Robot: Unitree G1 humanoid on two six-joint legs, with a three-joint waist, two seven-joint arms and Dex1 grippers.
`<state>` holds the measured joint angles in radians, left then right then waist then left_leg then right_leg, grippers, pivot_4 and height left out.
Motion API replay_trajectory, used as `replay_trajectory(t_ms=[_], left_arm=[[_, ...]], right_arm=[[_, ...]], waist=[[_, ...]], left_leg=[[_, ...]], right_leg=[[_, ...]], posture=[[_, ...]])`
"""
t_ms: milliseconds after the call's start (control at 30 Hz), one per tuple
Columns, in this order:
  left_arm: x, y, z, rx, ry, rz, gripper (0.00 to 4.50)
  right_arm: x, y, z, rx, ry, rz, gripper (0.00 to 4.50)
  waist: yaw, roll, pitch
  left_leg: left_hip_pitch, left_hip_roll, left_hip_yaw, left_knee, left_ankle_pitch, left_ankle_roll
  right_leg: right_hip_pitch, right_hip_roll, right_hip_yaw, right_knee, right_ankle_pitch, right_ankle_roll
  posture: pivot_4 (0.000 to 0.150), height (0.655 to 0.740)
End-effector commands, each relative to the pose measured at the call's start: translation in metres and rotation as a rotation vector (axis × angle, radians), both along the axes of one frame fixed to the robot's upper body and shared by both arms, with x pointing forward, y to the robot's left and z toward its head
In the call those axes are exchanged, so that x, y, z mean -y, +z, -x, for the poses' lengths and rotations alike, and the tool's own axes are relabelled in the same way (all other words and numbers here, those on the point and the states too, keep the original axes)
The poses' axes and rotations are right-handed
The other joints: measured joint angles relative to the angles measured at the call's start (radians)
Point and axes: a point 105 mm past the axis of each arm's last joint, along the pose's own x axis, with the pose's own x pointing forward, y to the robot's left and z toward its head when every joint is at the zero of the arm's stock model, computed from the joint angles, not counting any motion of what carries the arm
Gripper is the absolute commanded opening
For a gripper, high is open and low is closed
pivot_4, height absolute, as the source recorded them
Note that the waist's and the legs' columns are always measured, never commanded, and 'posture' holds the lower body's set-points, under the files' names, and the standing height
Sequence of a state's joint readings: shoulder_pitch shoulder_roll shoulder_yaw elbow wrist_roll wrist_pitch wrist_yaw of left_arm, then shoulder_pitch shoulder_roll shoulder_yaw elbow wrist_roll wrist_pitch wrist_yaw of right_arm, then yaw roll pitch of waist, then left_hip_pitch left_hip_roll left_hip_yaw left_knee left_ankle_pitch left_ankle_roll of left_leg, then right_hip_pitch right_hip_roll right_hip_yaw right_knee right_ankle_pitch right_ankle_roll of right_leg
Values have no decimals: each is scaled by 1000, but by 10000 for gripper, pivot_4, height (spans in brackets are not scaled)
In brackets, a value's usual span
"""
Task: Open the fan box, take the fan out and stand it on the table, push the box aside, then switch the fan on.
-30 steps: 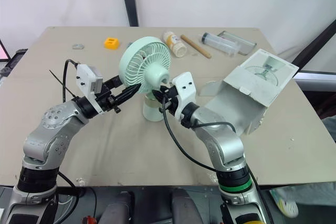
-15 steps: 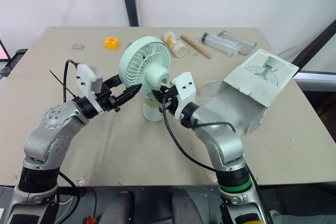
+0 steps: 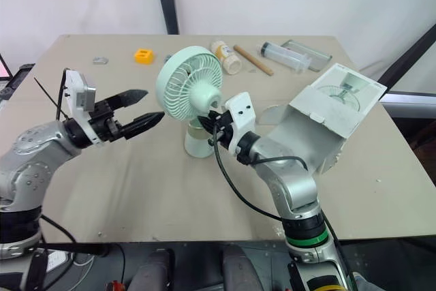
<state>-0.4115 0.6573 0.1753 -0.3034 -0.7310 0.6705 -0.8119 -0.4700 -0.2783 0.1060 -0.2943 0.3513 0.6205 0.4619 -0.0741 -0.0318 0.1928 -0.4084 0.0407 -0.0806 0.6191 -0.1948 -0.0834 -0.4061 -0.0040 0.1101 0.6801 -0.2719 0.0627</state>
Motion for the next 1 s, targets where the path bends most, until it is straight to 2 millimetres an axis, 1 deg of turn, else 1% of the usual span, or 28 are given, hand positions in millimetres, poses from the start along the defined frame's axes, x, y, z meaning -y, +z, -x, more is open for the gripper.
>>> replay_trajectory(t_ms=[33,133,233,333,400,567,700,800,900,1000], left_arm=[[-13,-2,12,-65,-54,-46,44137],[-20,-8,14,-89,-53,-102,44137],[-25,-10,10,-80,-28,-122,44137],[-26,-15,7,-77,-12,-136,44137],[-23,-18,6,-73,-7,-124,44137],[-13,-31,11,-93,-36,-113,44137],[-2,-47,25,-160,-113,-134,44137],[0,-55,31,-186,-142,-159,44137],[0,-63,35,-207,-160,-171,36993],[3,-69,39,-229,-185,-173,24836]], right_arm=[[17,27,-5,105,28,-5,3850],[16,36,0,143,137,13,3850],[12,39,10,165,259,33,3850],[8,42,21,174,366,37,3850],[5,42,28,173,428,41,3850],[1,42,46,158,567,35,3850],[0,31,59,122,661,84,3850],[-1,27,65,97,696,92,3850],[-2,21,72,65,738,96,3850],[-3,16,79,32,770,100,3850]], waist=[[0,0,0],[1,0,3],[-1,0,3],[-5,1,4],[-4,1,4],[-3,1,5],[-3,1,5],[-3,1,5],[-2,1,5],[-2,1,5]], left_leg=[[0,0,0,0,0,0],[0,0,0,0,0,0],[-1,0,0,-1,0,0],[-1,1,0,-2,-1,1],[-1,2,0,-2,-1,1],[-1,1,0,-2,-1,1],[-1,1,0,-2,-1,1],[-1,2,0,-2,-1,1],[-1,2,0,-2,-1,1],[-1,2,0,-2,-1,1]], right_leg=[[0,0,0,0,0,0],[0,0,0,0,-1,0],[-1,0,0,0,-1,-1],[-2,1,0,0,-1,-2],[-2,1,0,0,-1,-2],[-2,1,0,-1,0,-4],[-2,1,0,0,-1,-3],[-2,1,0,0,-1,-2],[-2,1,0,0,-1,-2],[-2,1,0,0,-1,-2]], posture=[[1500,7400],[1500,7400],[1500,7400],[1500,7400],[1500,7400],[1500,7400],[1500,7400],[1500,7400],[1500,7400],[1500,7400]])
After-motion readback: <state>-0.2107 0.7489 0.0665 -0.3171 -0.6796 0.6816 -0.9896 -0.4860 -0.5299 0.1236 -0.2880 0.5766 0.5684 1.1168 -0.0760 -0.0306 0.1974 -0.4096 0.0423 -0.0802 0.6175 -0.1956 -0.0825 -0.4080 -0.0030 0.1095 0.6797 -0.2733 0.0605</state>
